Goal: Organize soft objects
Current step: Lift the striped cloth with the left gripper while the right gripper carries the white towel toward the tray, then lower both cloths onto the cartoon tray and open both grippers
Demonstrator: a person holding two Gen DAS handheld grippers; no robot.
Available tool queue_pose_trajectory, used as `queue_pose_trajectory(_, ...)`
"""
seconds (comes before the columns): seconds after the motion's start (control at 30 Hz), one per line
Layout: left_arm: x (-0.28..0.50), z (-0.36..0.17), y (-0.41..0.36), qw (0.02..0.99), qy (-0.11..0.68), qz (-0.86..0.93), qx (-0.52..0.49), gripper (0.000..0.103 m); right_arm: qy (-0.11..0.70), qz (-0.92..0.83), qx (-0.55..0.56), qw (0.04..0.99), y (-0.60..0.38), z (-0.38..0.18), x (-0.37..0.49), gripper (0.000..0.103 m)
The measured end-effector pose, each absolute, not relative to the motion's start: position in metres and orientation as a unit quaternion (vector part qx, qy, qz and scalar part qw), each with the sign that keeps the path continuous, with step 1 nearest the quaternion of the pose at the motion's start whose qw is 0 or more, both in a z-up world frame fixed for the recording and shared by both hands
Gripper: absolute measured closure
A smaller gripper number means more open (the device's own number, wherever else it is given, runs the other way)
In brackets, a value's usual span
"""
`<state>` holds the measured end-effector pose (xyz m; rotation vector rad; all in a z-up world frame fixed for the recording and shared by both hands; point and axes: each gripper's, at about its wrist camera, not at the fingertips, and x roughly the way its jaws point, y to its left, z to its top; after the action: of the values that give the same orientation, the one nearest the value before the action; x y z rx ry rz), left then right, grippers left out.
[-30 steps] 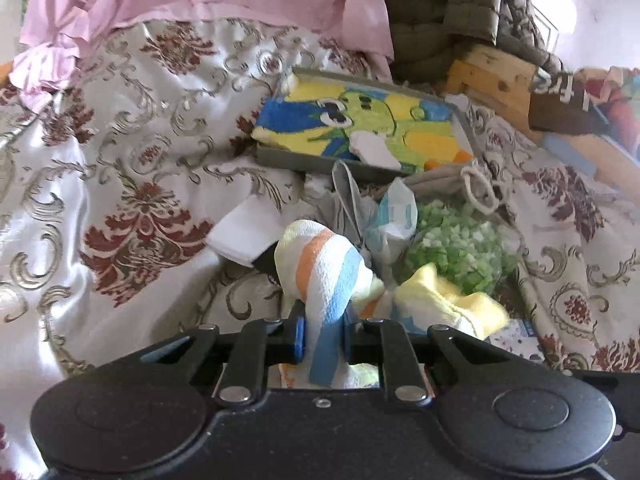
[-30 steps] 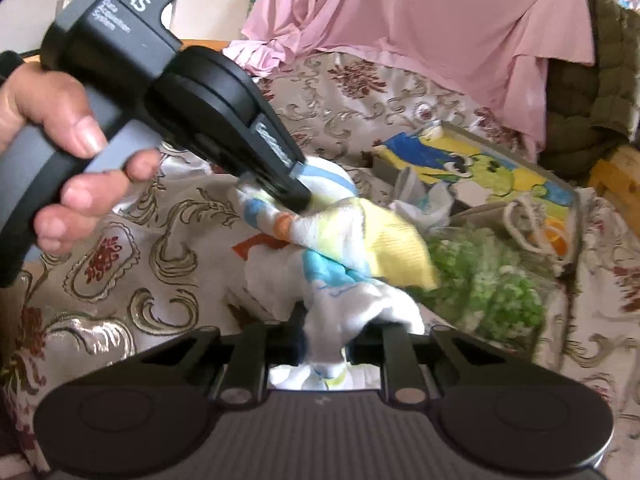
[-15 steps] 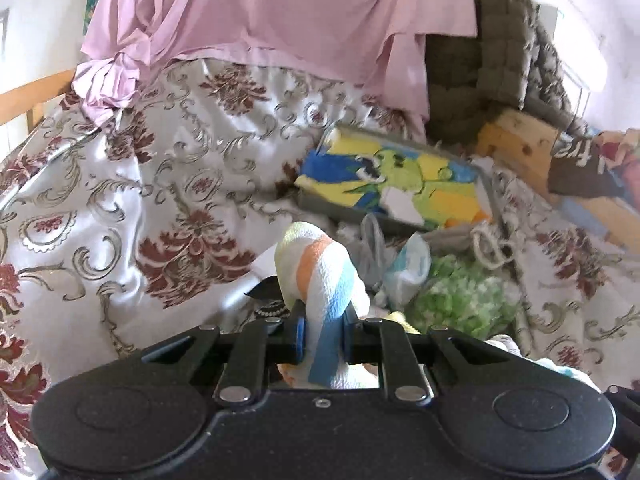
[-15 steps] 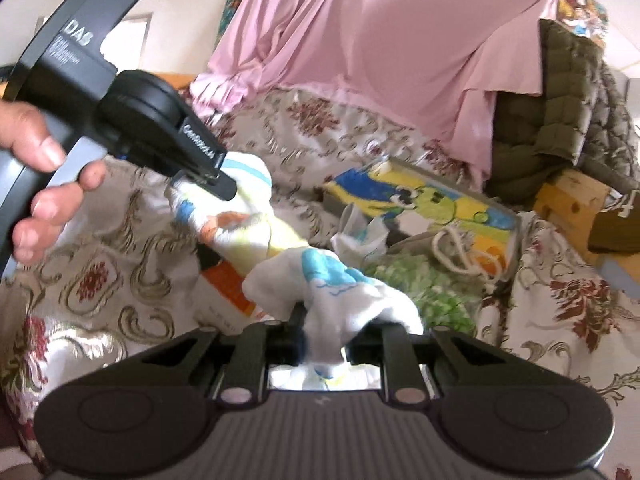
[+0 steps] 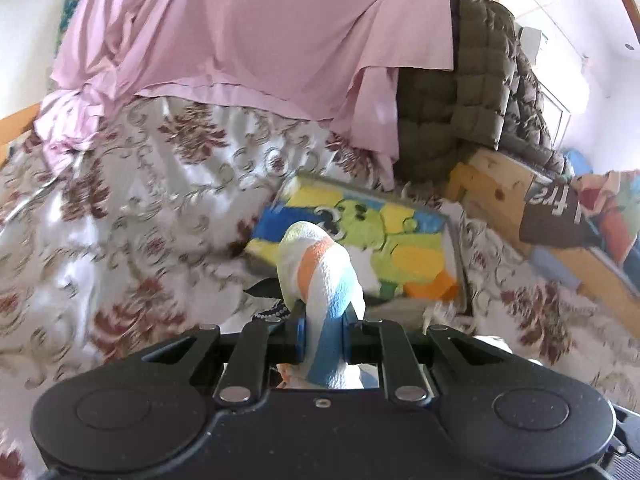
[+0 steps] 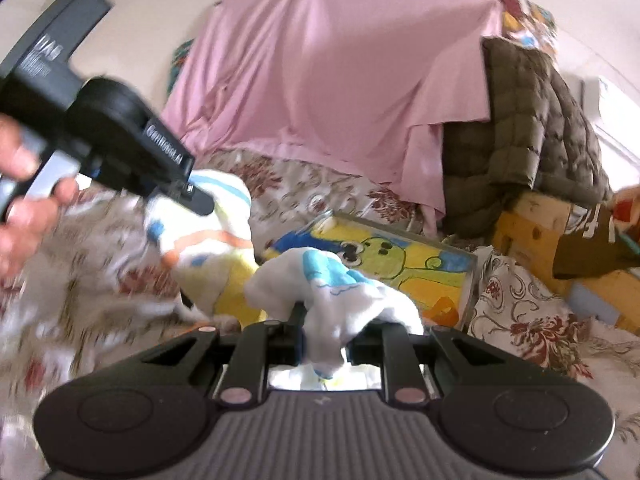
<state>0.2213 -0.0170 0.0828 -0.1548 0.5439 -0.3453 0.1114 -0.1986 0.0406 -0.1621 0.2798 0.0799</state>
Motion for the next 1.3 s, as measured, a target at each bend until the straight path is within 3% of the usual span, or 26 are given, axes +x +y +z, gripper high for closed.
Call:
queue_pose_trajectory(0.4, 0.34, 0.119, -0.122, 0.952, 0.232, -0.175, -0.097, 0.085, 0.111, 0.011, -0.02, 0.994, -0.297, 0.053, 0.255, 0.081)
queue_pose_trajectory(0.7, 0.42, 0.078, -0.201, 0.949, 0.25, -0.176, -0.074, 0.085, 0.153, -0.002, 0.066, 0.986, -0.363, 0.02, 0.344, 0.081)
queue_pose_trajectory(0.93, 0.453, 0.039, -0.213, 0.944, 0.285, -0.156, -0.065, 0.084, 0.222, 0.004, 0.1, 0.97, -0.376, -0.012, 0.373, 0.081)
queue_pose_trajectory(1.3, 0.471, 0.001, -0.207, 0.918, 0.381, -0.103, -0.036, 0.08, 0.278, 0.017, 0.118, 0.953, -0.373, -0.027, 0.383, 0.069)
